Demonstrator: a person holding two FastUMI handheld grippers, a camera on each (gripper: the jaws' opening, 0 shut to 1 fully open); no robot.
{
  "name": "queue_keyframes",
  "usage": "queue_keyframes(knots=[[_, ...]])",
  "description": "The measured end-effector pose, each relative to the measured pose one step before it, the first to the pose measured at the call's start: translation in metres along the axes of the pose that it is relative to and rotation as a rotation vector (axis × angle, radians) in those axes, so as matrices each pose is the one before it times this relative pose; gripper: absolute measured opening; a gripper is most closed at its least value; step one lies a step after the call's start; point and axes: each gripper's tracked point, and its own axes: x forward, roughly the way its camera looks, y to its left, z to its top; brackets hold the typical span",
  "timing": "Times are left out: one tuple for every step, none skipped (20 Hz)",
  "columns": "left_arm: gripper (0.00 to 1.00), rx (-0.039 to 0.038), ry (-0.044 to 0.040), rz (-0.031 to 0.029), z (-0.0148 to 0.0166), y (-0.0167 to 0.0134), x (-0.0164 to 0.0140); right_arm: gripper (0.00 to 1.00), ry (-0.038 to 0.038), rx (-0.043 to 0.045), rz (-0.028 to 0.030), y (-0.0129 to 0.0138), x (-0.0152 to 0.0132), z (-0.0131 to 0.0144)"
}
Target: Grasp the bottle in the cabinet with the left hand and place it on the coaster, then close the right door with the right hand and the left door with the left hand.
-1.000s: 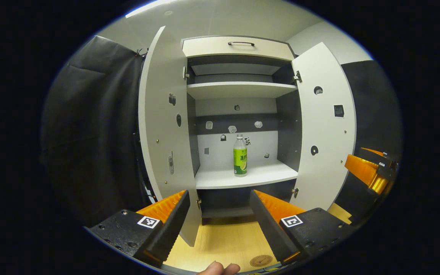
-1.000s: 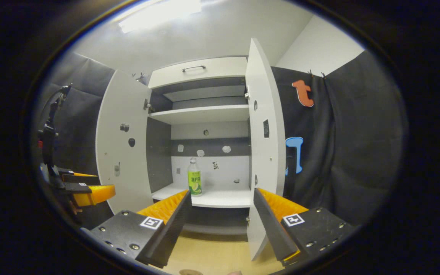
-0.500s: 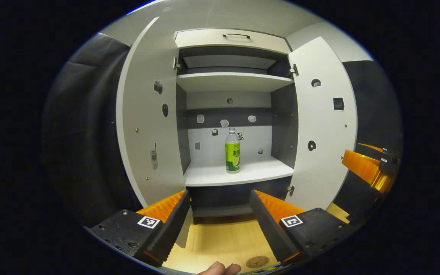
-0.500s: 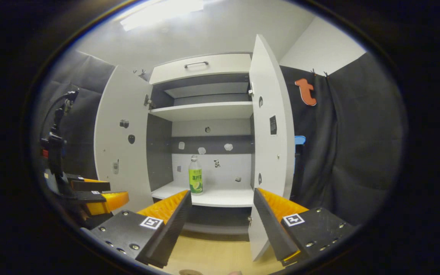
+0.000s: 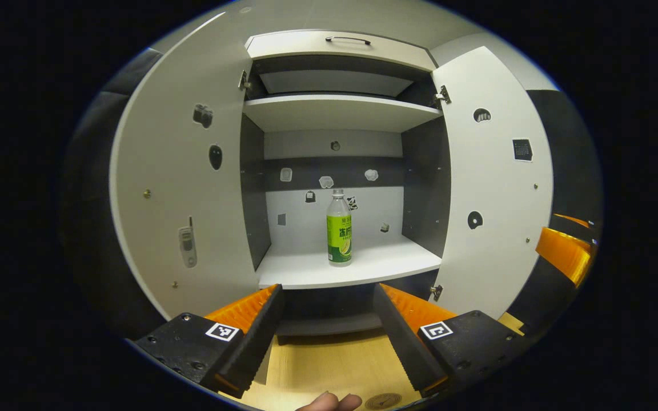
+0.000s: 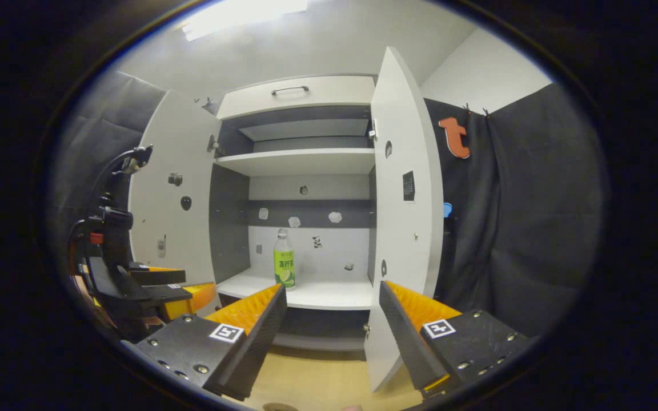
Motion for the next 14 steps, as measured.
queue_keyframes(knots=[[0.99,0.00120,-0.00260,0.00097,0.00083,-0.00066,0.00934,0.98,0.00150,-0.00014,-0.01020,-0.00336,0.00009,-0.00046],[0.99,-0.00040,-0.00495,0.00168,0.00168,-0.00003,0.00989,0.98,0.00417,0.00259,-0.00963,-0.00356,0.00121,-0.00004],[0.99,-0.00126,-0.00273,0.00310,0.00033,-0.00035,0.01002,0.98,0.00438,0.00341,-0.00853,-0.00302,0.00071,-0.00087],[1.00,-0.00056,0.00257,0.00275,-0.00106,0.00048,0.01151,0.94,0.00646,-0.00117,-0.00925,-0.00359,0.00099,-0.00096],[0.99,-0.00073,0.00102,0.00306,-0.00011,0.00100,0.00905,0.94,0.00280,-0.00276,-0.01372,-0.00390,0.00097,-0.00049],[0.99,-0.00097,-0.00353,0.00535,0.00013,0.00198,0.01099,0.98,-0.00139,-0.00113,-0.01052,-0.00331,0.00087,0.00047],[0.99,-0.00184,-0.00550,0.00607,-0.00053,0.00226,0.01219,0.99,-0.00283,-0.00028,-0.00866,-0.00176,0.00122,0.00051],[0.99,-0.00303,0.00063,0.00328,-0.00078,0.00161,0.01198,0.98,-0.00281,0.00070,-0.00671,-0.00137,0.00093,0.00009],[0.99,-0.00691,-0.00700,-0.00162,0.00005,0.00046,0.01094,0.98,-0.00206,0.00089,-0.00581,-0.00158,0.00054,-0.00029],[0.99,-0.00726,-0.00643,-0.00386,0.00073,-0.00078,0.01289,0.98,0.00037,-0.00019,-0.01239,-0.00229,0.00181,-0.00071],[0.99,-0.00730,-0.00470,-0.00009,-0.00089,0.00023,0.01239,0.98,0.00384,0.00519,-0.00928,-0.00168,0.00171,-0.00134],[0.99,-0.00608,-0.00650,-0.00179,0.00053,-0.00052,0.01203,0.98,-0.00173,0.01048,0.00165,0.00149,0.00107,0.00118],[0.99,-0.00498,-0.01075,-0.00764,0.00172,-0.00182,0.01231,0.99,-0.00546,0.00645,-0.00242,-0.00021,0.00121,0.00079],[0.99,-0.00450,-0.00695,-0.00654,0.00161,-0.00234,0.01212,0.98,-0.00186,0.00236,-0.00566,-0.00118,0.00191,0.00132]])
